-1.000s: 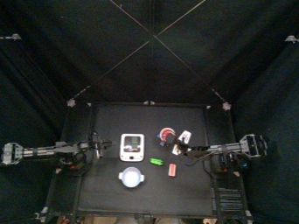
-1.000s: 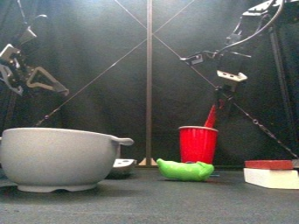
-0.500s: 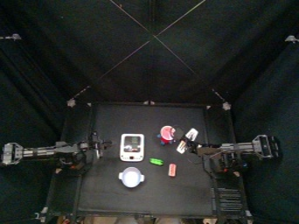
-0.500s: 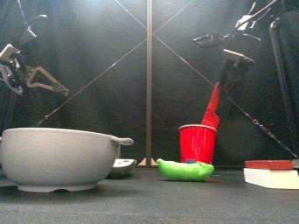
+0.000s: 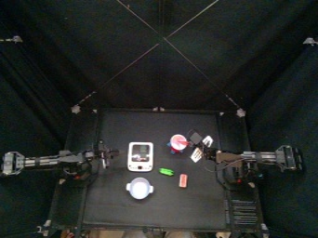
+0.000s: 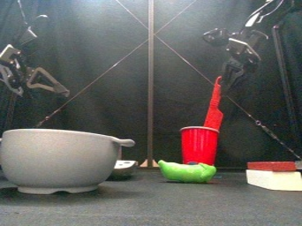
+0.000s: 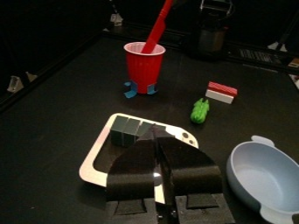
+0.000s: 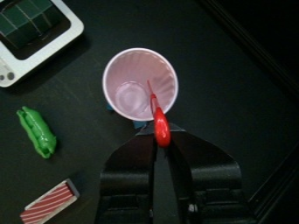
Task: Grab knife
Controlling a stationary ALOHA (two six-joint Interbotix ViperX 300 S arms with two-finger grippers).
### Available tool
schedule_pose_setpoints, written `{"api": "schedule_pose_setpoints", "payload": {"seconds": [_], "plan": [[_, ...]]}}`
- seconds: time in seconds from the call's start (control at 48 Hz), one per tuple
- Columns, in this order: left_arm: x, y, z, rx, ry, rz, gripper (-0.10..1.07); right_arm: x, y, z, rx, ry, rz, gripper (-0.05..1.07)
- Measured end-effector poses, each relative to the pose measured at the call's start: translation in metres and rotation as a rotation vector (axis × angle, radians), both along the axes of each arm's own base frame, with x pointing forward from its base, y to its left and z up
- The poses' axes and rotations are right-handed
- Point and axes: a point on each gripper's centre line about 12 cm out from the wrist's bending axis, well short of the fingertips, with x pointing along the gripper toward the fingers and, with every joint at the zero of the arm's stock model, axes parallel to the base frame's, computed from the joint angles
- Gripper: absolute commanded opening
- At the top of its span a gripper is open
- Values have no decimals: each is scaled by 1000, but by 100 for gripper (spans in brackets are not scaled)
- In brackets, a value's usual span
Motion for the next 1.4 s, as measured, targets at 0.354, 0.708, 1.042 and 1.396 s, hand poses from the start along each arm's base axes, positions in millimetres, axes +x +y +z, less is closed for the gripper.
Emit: {"api": "schedule_pose_setpoints", "payload": {"seconds": [0.354,0.708,1.042,1.396], "plan": [[0,0,0,0,1,1,32,-4,-2,-17,62,7,-23,52],[0,1,0,0,1,5,32,-6,2,-27,139,8,-42,71],[0,1,0,0,1,6,32,0,-8,-17,133,-28,-69,79],[-1,2,0,0,1,11,32,-4,-37,15,200,-11,-166,79]]}}
